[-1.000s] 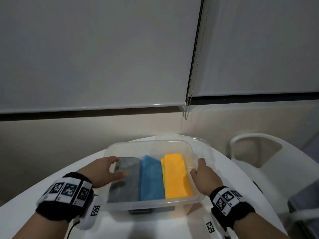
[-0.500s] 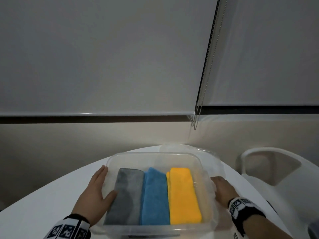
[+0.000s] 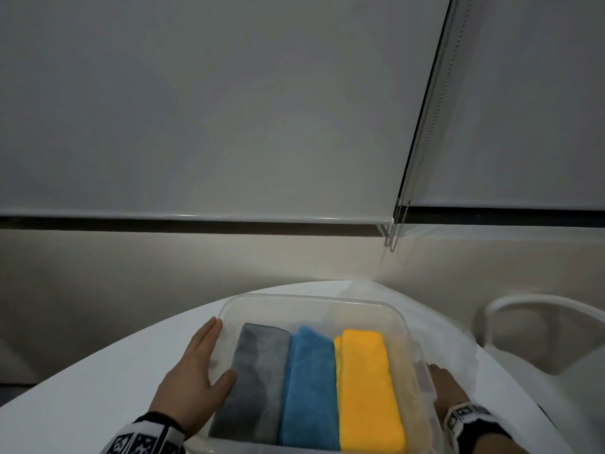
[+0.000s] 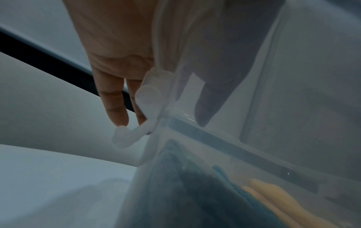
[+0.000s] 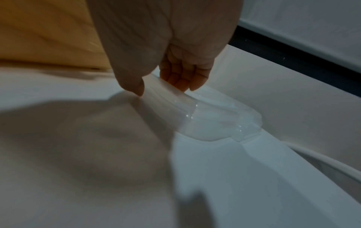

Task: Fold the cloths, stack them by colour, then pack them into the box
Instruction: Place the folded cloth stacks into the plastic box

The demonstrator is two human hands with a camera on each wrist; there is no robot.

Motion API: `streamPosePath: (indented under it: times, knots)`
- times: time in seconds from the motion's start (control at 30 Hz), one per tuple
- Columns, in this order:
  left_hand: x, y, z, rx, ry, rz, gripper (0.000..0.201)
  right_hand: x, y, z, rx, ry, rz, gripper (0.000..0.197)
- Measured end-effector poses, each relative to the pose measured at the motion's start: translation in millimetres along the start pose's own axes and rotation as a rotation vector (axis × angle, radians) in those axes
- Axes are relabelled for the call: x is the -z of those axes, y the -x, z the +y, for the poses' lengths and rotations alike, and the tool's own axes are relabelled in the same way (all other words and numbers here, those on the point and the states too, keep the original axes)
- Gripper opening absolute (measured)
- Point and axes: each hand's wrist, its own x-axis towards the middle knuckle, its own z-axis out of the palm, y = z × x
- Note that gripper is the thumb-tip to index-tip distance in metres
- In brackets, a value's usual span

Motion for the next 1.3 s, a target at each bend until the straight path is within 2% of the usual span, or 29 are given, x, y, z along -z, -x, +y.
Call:
streamPosePath:
  times: [0.1,0.2,0.27,0.33,0.4,0.47,0.53,0.63,0.67,0.73,0.8,0.9,0.97,1.03,1.1,1.17,1.2,1.3]
  knots:
    - [0,-1,-2,0.014,-0.005,-0.005,0.085,17,10,-5,0.012,0.088,-0.027,0.05]
    - [1,-2,-3,0.006,0.001,-0.021,0.089,26,13,1,0.116,0.254,0.185,0.076]
    - [2,-2,-4,-0.005,0.008,-0.034,0.092,24,8,12,0.093,0.132,0.189,0.068]
    - [2,-3,-4,-0.006,0.003,-0.042,0.092,30,4,22,0.081,0.088,0.166,0.042]
    - [3,-3,-3,-0.008,0.013,-0.04,0.092,58,18,18,0.127,0.046,0.365,0.025]
    - [2,-4,-2,-0.002,0.019,-0.039,0.087,77,24,20,0.041,-0.091,0.426,0.023]
    - [2,-6,-1,-0.004,0.03,-0.033,0.078,95,39,19,0.04,-0.193,0.422,0.023]
    - [3,-7,4,0.025,0.104,-0.044,0.066,116,62,15,0.071,-0.215,0.466,0.021]
    - [5,-6,6,0.047,0.15,-0.056,0.066,119,70,13,0.106,-0.2,0.511,0.02]
    - [7,-7,8,0.088,0.262,-0.063,0.081,121,85,6,0.24,-0.108,0.672,0.019]
    - [6,-6,7,0.129,0.355,-0.037,0.092,120,101,-6,0.398,-0.007,0.726,0.022]
    - [9,-2,13,0.189,0.478,-0.029,0.082,106,113,-24,0.592,0.067,0.717,0.032]
    - [13,-2,19,0.223,0.538,-0.05,0.088,93,117,-35,0.677,0.111,0.684,0.037]
    - [19,-3,17,0.262,0.657,-0.069,0.097,80,120,-46,0.765,0.186,0.663,0.033]
    - [29,-3,12,0.303,0.776,-0.073,0.096,70,126,-56,0.836,0.226,0.637,0.025]
    - [41,-3,8,0.292,0.796,-0.12,0.097,65,129,-59,0.886,0.227,0.632,0.022]
    - [45,-1,9,0.283,0.775,-0.15,0.09,64,130,-58,0.908,0.22,0.637,0.022]
    - [45,6,10,0.21,0.484,-0.213,0.068,61,127,-56,0.946,0.224,0.666,0.028]
